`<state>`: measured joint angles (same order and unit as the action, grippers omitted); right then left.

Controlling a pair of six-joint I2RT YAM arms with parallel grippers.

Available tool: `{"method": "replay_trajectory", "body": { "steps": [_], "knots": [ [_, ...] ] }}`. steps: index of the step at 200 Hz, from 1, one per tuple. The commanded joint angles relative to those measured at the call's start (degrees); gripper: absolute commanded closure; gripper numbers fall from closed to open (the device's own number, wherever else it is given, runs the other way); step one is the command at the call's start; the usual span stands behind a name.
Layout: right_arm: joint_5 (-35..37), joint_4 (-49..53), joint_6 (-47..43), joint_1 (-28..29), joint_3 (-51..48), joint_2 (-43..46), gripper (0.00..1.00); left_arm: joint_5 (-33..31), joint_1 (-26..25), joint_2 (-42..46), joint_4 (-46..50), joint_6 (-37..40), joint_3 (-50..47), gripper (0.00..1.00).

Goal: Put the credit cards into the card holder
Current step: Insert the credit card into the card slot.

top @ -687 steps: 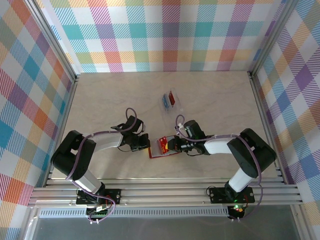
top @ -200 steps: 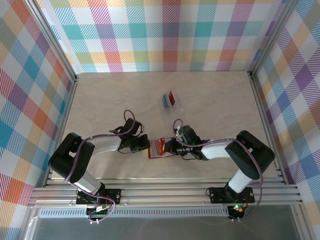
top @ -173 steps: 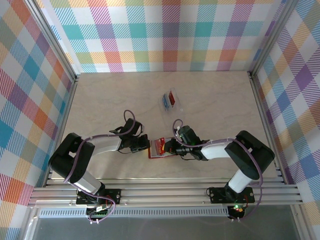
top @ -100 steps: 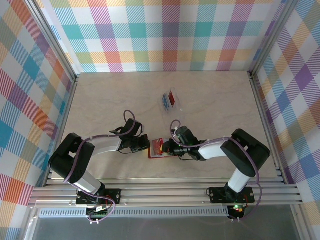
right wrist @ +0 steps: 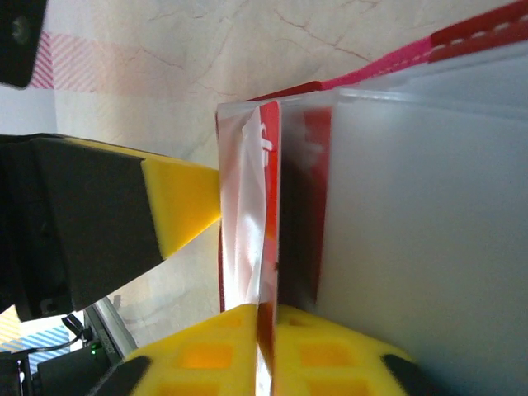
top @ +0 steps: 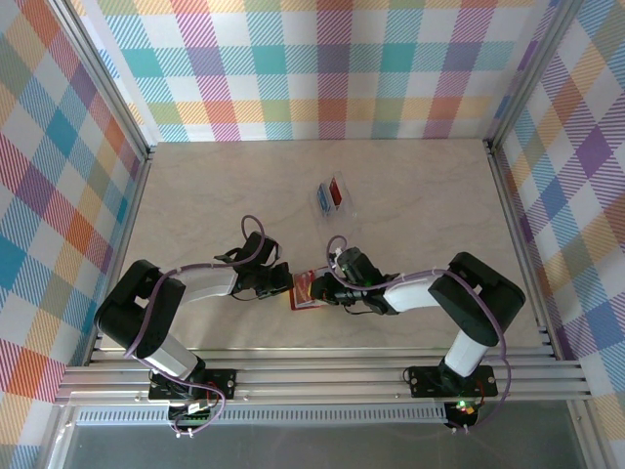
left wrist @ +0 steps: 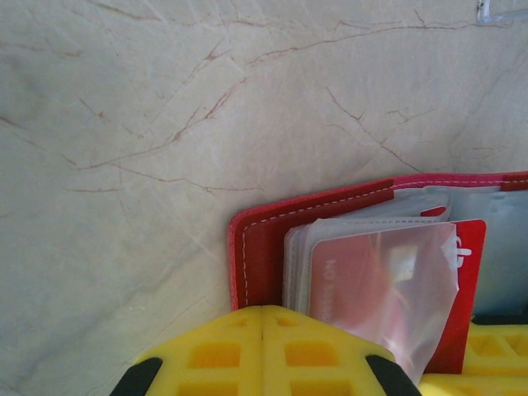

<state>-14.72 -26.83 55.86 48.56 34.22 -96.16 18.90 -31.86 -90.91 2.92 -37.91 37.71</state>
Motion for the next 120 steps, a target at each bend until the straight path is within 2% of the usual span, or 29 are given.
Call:
{"method": "replay_trajectory", "body": {
  "steps": [1, 22, 59, 79, 95, 120],
  "knots": [
    [0.8, 9.7, -4.7, 1.0, 2.2, 2.3, 0.74, -4.4, -3.1, -8.5, 4.4, 0.1, -3.6, 1.0],
    [1.4, 15.2, -7.5, 1.0, 3.3, 4.7, 0.6, -4.6, -3.1, -8.4, 4.8, 0.2, -3.5, 1.0],
    [3.4, 23.9, -11.6, 1.0, 5.1, 8.7, 0.47, -4.5, -3.0, -8.7, 4.8, 0.4, -3.2, 1.0],
    [5.4, 28.8, -13.9, 1.1, 5.8, 12.0, 0.44, -4.2, -3.0, -8.6, 4.4, 0.5, -3.4, 1.0],
    [9.9, 33.7, -15.3, 0.6, 5.8, 15.3, 0.42, -3.5, -2.9, -8.4, 3.9, 0.6, -3.4, 1.0],
    [12.3, 38.2, -16.6, -2.8, 4.7, 19.4, 0.43, -1.8, -2.9, -7.8, 3.3, 1.5, -3.3, 0.99]
  ]
}}
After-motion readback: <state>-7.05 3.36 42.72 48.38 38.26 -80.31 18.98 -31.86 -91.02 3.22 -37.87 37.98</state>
